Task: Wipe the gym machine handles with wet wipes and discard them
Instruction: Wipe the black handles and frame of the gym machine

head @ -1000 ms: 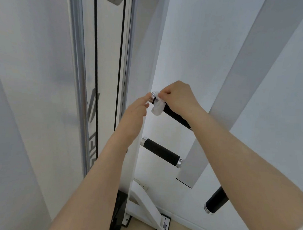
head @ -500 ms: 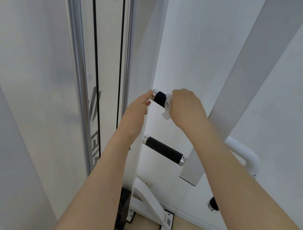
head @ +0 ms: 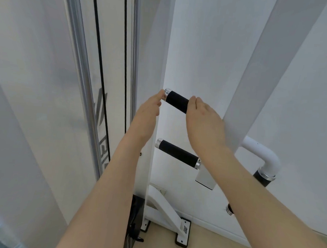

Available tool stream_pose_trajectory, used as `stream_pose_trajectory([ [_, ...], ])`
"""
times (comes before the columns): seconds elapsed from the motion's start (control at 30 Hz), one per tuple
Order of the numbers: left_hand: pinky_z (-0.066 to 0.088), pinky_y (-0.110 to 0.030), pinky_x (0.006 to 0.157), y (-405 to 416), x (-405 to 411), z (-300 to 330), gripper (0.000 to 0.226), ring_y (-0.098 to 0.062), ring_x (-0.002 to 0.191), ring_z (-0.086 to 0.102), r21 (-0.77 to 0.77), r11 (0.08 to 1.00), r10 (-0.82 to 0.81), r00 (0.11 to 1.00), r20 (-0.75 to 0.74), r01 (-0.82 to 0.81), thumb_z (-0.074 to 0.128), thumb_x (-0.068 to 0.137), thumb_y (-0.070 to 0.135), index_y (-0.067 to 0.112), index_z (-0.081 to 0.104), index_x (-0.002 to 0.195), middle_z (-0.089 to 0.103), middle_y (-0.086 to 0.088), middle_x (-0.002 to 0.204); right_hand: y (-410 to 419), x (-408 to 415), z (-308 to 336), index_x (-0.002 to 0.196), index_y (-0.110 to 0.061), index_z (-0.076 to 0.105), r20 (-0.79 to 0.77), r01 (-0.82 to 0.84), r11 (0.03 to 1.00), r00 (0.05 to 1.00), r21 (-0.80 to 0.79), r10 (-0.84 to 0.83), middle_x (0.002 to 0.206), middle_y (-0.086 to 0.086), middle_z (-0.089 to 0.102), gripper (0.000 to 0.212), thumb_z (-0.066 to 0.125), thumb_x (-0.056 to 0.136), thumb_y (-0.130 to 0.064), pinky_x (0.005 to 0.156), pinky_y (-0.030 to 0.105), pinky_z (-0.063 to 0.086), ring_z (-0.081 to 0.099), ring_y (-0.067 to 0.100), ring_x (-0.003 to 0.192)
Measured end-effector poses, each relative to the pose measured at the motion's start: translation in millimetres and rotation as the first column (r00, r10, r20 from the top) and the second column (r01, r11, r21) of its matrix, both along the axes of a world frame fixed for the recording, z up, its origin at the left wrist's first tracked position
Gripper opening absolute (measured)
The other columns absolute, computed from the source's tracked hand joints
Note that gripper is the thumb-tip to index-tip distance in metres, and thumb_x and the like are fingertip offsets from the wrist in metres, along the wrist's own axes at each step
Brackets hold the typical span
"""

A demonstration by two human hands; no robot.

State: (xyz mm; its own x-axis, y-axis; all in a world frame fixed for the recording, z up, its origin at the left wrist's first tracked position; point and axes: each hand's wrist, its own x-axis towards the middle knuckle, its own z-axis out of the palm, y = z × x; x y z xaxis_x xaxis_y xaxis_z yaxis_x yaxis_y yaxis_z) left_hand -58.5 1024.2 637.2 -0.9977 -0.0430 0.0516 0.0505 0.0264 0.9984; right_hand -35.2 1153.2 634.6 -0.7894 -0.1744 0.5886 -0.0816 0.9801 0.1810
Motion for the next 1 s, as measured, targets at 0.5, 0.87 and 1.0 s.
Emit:
stream_pose_trajectory([
  [0.5, 0.047, -0.018, 0.087, 16, 141, -44, 0.034, -0.001, 0.101, 0.060, -0.063, 0.998, 0.006, 0.969, -0.246, -0.022, 0.033, 0.098, 0.023, 0.022, 0.062, 0.116, 0.065, 0.009, 0.111, 9, 109, -40, 0.083, -0.021, 0.063, 0.070, -0.155, 0.260, 0.725, -0.953, 0.685, 0.085, 0.016, 0.066, 0.007, 0.059, 0.089, -0.021, 0.058, 0.032, 0.041, 0.055, 0.023, 0.069],
  [0.87, 0.045, -0.007, 0.078, 32, 316, -96, 0.027, 0.006, 0.096, 0.059, -0.290, 0.910, 0.246, 0.948, -0.200, -0.297, 0.052, 0.091, 0.032, 0.028, 0.054, 0.118, 0.061, 0.015, 0.110, 17, 196, -72, 0.075, -0.024, 0.068, 0.323, -0.250, 0.351, 0.146, -0.903, 0.935, 0.074, -0.020, 0.068, 0.018, 0.057, 0.087, -0.016, 0.067, 0.010, 0.046, 0.062, -0.006, 0.074],
  [1.0, 0.048, -0.012, 0.072, 23, 392, -116, 0.021, -0.002, 0.082, 0.065, -0.218, 0.871, 0.430, 0.898, -0.095, -0.440, 0.059, 0.087, 0.032, 0.026, 0.056, 0.106, 0.065, 0.012, 0.102, -6, 246, -89, 0.073, -0.027, 0.066, 0.450, -0.341, 0.399, -0.083, -0.851, 0.889, 0.084, 0.002, 0.070, 0.016, 0.057, 0.086, -0.027, 0.080, 0.047, 0.053, 0.065, 0.022, 0.087],
])
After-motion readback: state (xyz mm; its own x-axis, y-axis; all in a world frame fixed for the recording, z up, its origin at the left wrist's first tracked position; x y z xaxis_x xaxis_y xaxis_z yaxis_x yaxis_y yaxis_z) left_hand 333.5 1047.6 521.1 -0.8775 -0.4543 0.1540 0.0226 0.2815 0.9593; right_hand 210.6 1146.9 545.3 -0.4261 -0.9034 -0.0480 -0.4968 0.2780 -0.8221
